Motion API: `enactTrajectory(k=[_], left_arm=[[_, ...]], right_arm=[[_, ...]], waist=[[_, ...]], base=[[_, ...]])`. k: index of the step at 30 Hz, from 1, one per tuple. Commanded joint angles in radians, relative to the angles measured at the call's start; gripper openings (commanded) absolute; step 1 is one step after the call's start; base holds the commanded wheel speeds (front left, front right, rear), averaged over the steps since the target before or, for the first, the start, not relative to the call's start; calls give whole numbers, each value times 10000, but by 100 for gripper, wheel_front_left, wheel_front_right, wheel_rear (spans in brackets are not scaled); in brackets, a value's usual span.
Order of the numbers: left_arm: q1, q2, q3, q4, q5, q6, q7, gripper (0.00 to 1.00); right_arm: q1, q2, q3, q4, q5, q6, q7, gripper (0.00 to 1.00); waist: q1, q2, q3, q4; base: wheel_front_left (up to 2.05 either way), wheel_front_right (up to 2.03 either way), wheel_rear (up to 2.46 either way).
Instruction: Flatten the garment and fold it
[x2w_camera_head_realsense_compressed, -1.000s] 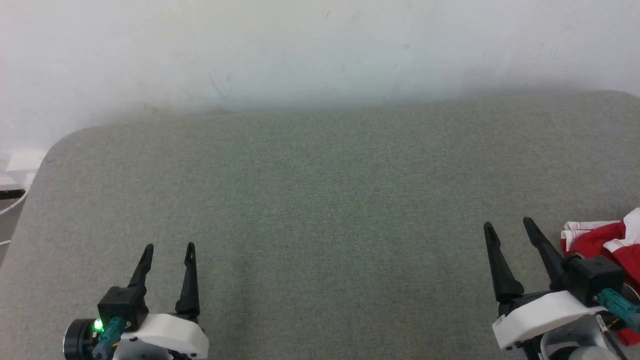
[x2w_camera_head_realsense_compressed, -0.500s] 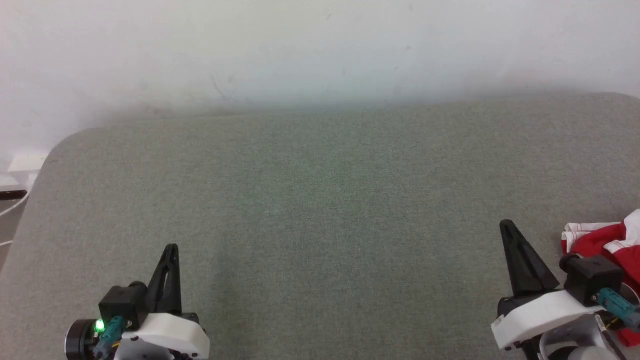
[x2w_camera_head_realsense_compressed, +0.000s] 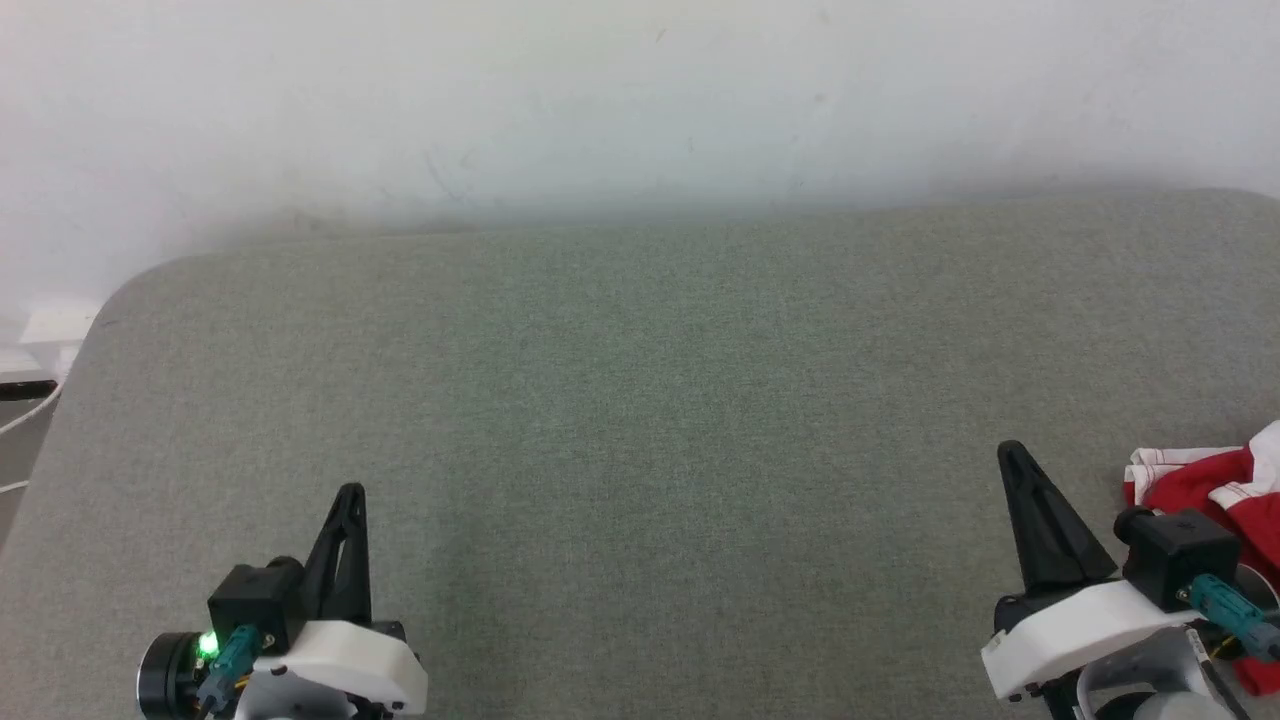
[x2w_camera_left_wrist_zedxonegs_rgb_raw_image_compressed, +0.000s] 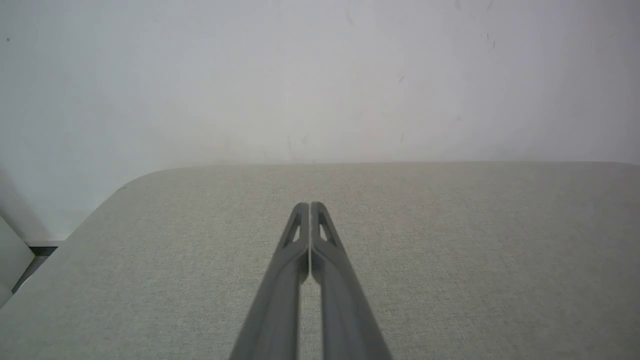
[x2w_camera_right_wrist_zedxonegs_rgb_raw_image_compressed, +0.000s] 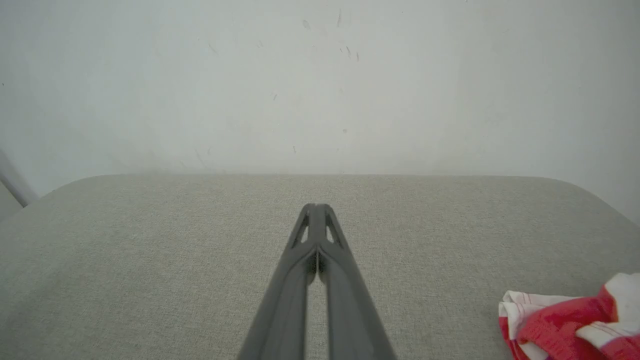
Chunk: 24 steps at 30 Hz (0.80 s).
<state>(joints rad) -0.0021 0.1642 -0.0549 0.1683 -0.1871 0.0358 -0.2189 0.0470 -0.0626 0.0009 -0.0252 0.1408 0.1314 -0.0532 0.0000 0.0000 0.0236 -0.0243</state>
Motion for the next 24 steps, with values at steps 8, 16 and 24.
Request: enactTrajectory(k=[8,16,24], left_arm=[[4,-105,79,-189,207,-77,191,0],[6,-190,118,-311,344,-100,355,0],[7,-274,156,-433,480,-123,518,0]], right_arm=[[-95,25,-2,30,-171,-2,58,0],[-126,33,-2,48,-272,-2,97,0],[-157,41,-3,66,-374,-3,135,0]], waist=[[0,0,-17,18],[0,0,-35,37],[0,0,-53,55]], base=[[0,0,0],[0,0,0],[0,0,0]])
